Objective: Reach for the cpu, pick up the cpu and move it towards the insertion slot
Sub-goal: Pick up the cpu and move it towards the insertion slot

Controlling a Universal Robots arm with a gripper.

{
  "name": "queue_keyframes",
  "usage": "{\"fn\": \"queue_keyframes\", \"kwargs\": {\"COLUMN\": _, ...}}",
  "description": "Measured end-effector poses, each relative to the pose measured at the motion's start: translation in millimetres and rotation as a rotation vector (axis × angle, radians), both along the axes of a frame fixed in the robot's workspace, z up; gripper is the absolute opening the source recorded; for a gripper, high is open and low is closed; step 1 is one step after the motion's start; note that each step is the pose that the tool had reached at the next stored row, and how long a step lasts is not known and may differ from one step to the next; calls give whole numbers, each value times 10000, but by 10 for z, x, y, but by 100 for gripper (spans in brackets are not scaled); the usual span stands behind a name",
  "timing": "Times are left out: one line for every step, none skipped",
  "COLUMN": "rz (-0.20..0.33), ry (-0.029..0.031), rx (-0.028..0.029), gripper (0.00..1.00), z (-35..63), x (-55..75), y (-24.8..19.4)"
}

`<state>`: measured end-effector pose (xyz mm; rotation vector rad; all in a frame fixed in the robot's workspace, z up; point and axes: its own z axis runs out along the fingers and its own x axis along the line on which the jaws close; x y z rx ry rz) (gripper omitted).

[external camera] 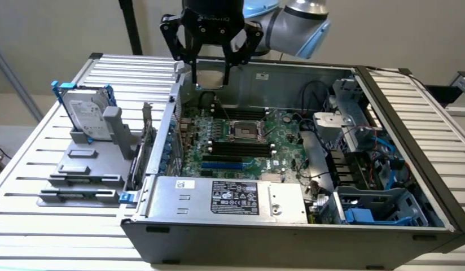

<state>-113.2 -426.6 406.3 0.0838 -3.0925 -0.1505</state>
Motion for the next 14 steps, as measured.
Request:
{"fn": "queue_keyframes", "kwargs": {"rz": -1, "ry": 0, "rx": 0, "gripper": 54, "z": -6, "x": 45, "y": 17}}
{"fn": "queue_keyframes", "kwargs": {"rz": -1, "ry": 0, "rx": 0, "gripper": 54, "z": -13, "x": 88, "y": 36}}
{"fn": "queue_keyframes", "kwargs": {"rz": -1, "ry": 0, "rx": 1, "gripper": 54, "z": -21, "x": 129, "y": 58}}
{"fn": "queue_keyframes", "kwargs": {"rz": 0, "ry": 0, "rx": 0, "gripper": 54, "z": -28, "x": 167, "y": 81}}
{"fn": "queue_keyframes", "kwargs": {"rz": -1, "ry": 0, "rx": 1, "gripper": 54, "z": -37, "x": 205, "y": 105}}
{"fn": "queue_keyframes", "kwargs": {"rz": -1, "ry": 0, "rx": 1, "gripper": 54, "z": -46, "x": 247, "y": 131}}
{"fn": "queue_keyframes", "kwargs": {"rz": -1, "ry": 0, "rx": 0, "gripper": 54, "z": -54, "x": 285, "y": 155}}
{"fn": "queue_keyframes", "kwargs": {"rz": -1, "ry": 0, "rx": 0, "gripper": 54, "z": -62, "x": 323, "y": 179}}
{"fn": "queue_keyframes", "kwargs": {"rz": 0, "ry": -1, "rx": 0, "gripper": 54, "z": -72, "x": 361, "y": 203}}
{"fn": "queue_keyframes", "kwargs": {"rz": 1, "ry": 0, "rx": 0, "gripper": 54, "z": -80, "x": 399, "y": 227}}
{"fn": "queue_keyframes", "kwargs": {"rz": 0, "ry": 0, "rx": 0, "gripper": 54, "z": -88, "x": 435, "y": 251}}
{"fn": "queue_keyframes", "kwargs": {"rz": -1, "ry": 0, "rx": 0, "gripper": 54, "z": -98, "x": 474, "y": 280}}
{"fn": "queue_keyframes", "kwargs": {"rz": -1, "ry": 0, "rx": 0, "gripper": 54, "z": -108, "x": 509, "y": 307}}
{"fn": "queue_keyframes", "kwargs": {"rz": -1, "ry": 0, "rx": -1, "gripper": 54, "z": -118, "x": 542, "y": 336}}
